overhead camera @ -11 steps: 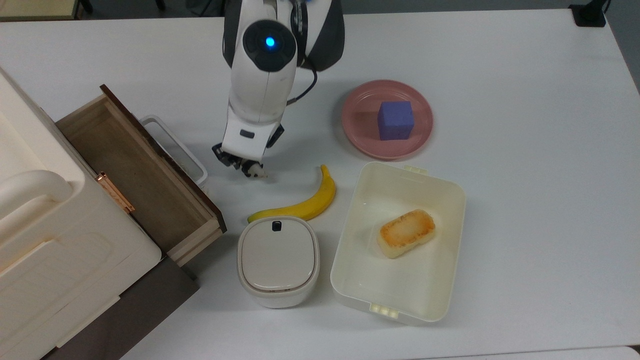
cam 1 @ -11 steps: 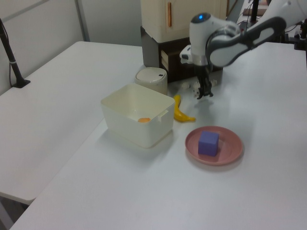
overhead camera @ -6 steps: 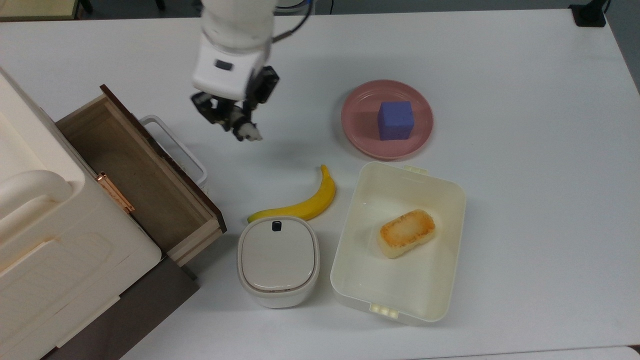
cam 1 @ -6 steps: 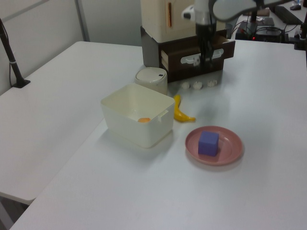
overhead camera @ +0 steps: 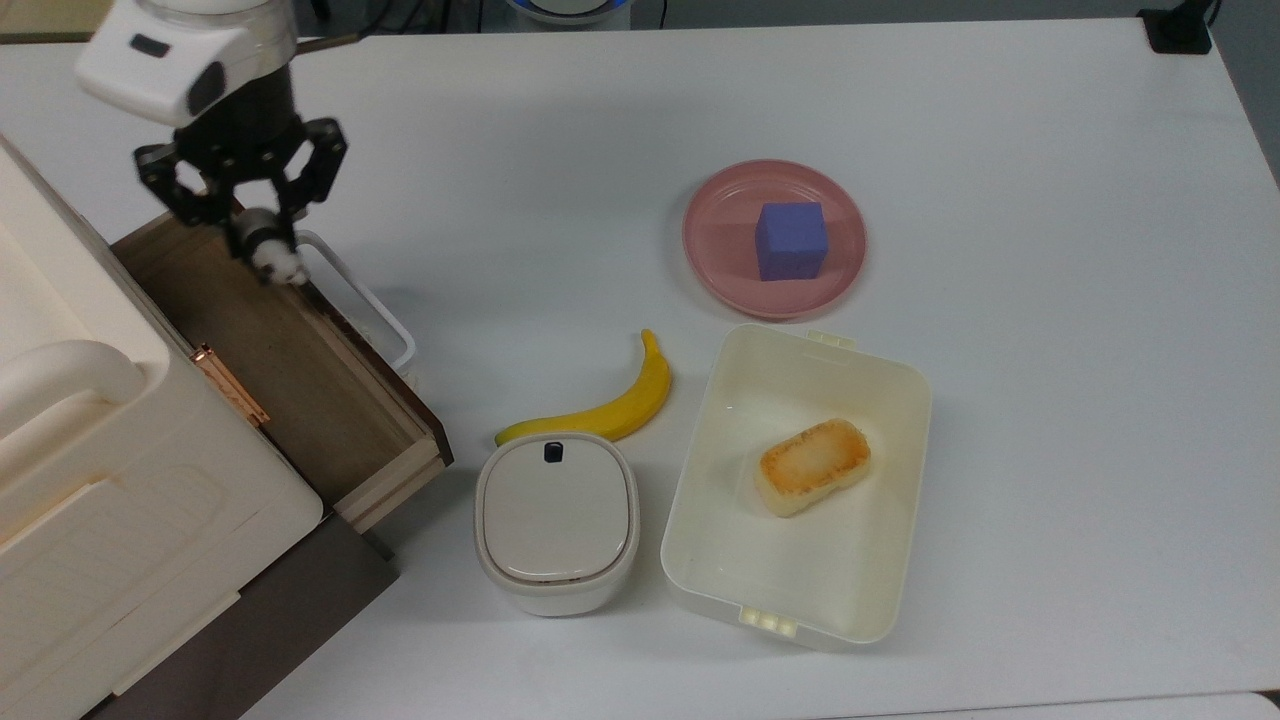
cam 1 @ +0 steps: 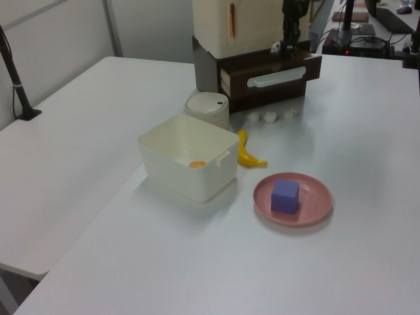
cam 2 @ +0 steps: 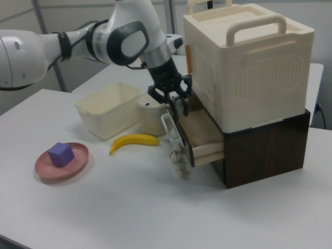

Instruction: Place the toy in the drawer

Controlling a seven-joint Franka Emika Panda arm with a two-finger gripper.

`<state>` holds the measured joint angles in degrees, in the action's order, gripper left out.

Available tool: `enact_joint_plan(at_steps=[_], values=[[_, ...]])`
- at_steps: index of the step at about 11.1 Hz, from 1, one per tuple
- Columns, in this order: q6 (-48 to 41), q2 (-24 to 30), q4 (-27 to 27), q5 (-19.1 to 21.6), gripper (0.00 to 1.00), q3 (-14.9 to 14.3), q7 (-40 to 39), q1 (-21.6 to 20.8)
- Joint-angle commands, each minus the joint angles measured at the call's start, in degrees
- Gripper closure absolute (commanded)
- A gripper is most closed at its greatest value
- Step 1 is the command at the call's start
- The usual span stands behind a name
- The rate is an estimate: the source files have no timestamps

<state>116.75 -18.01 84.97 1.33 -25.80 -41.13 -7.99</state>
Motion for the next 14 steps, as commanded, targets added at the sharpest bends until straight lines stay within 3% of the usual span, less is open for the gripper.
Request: enact_joint_plan(at_steps=[1,2,4,5,6,8,9,12,14], values=[[9.4,-5.4,-0.4,2.3,0.72,-0.5,1.6,1.9],[9.6,-6.2,-0.4,2.2,0.65,-0.5,1.9,2.0],[9.6,-6.2,-0.4,2.5,0.34,-0.3,3.9,1.7],[9.4,-6.0,-0.5,2.6,0.09,-0.1,7.2,1.2],[9.0,-4.9,-0.6,2.4,0.00,0.1,12.0,0.0],[1.6,-0.2,-0.5,2.2,0.00,0.8,22.8,-1.7],[-4.3,2.3,-0.7,2.3,0.00,2.8,27.0,-1.4],[-18.8,10.4,-0.1,1.8,0.00,14.3,44.1,3.7],[-23.0,13.3,1.5,1.6,0.00,22.2,46.1,8.9]])
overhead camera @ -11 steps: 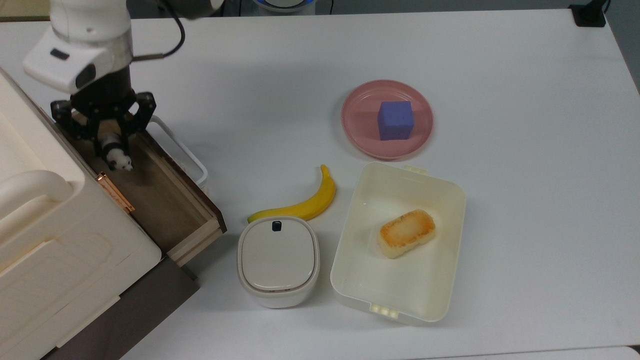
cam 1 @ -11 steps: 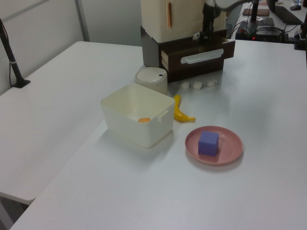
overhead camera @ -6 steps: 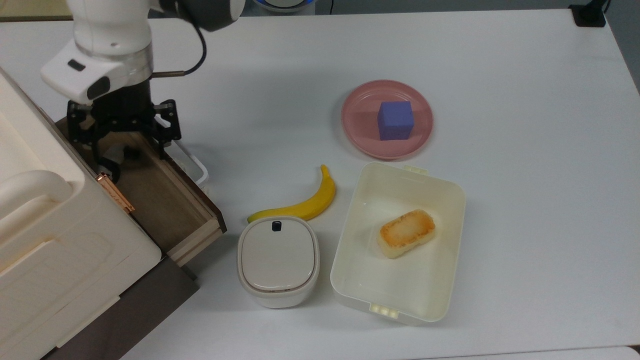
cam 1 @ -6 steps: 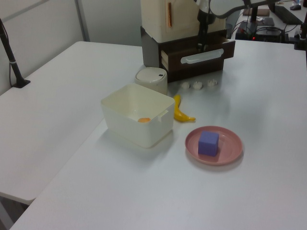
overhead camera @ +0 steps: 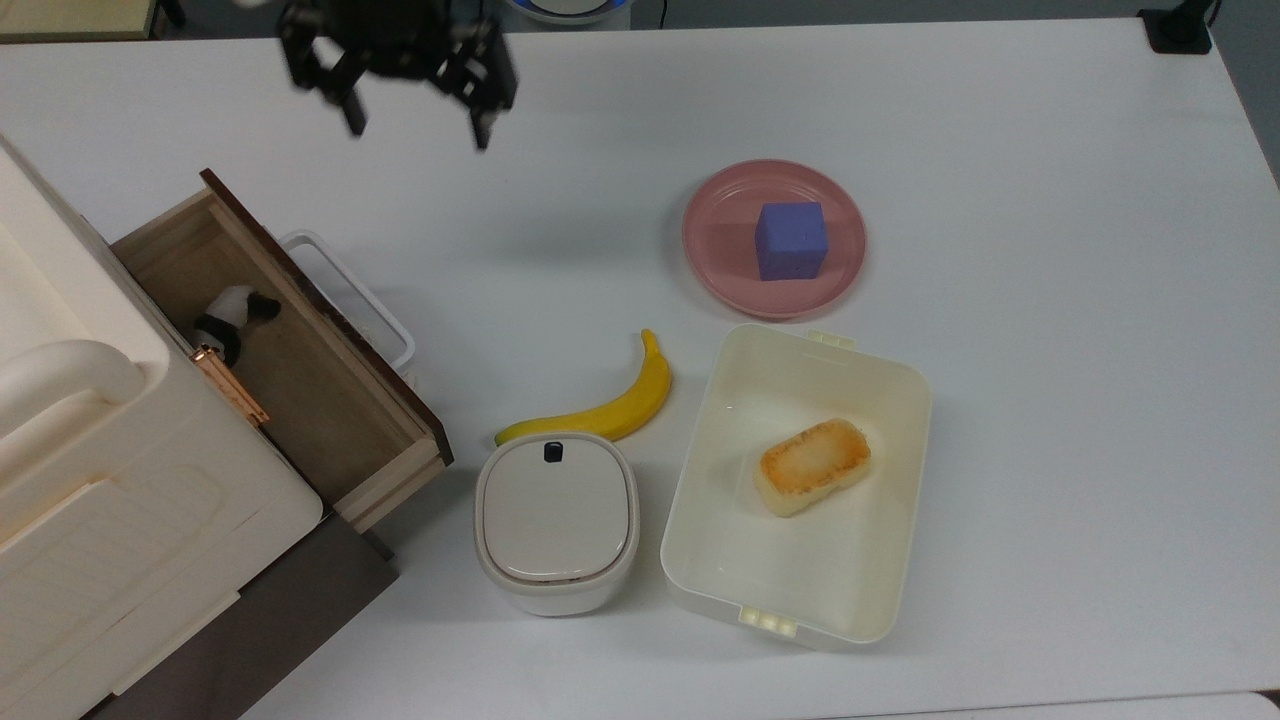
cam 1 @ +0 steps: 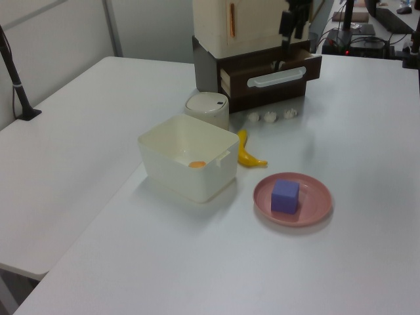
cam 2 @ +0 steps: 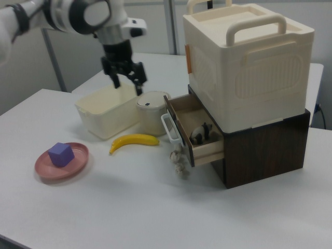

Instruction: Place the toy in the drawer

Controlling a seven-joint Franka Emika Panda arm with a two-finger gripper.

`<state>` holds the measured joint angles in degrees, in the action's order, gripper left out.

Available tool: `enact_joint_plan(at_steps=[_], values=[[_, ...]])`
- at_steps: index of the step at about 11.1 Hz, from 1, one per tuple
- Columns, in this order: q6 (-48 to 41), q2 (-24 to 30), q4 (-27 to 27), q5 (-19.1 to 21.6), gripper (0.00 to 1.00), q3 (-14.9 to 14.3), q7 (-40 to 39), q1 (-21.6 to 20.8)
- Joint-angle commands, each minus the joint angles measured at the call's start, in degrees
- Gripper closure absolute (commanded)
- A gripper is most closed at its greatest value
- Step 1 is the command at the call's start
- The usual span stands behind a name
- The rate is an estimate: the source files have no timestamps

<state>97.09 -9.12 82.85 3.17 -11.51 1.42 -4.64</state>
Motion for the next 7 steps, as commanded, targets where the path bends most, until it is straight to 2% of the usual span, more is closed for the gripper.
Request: enact_joint_plan(at_steps=[1,4,7], values=[[-3.7,4.5,4.2,-0.6,0.00,9.5,3.6,6.6],[-3.4,4.5,6.6,-2.2,0.00,9.7,3.2,5.9],[-2.9,4.1,6.5,-2.4,0.00,9.7,2.9,5.9]])
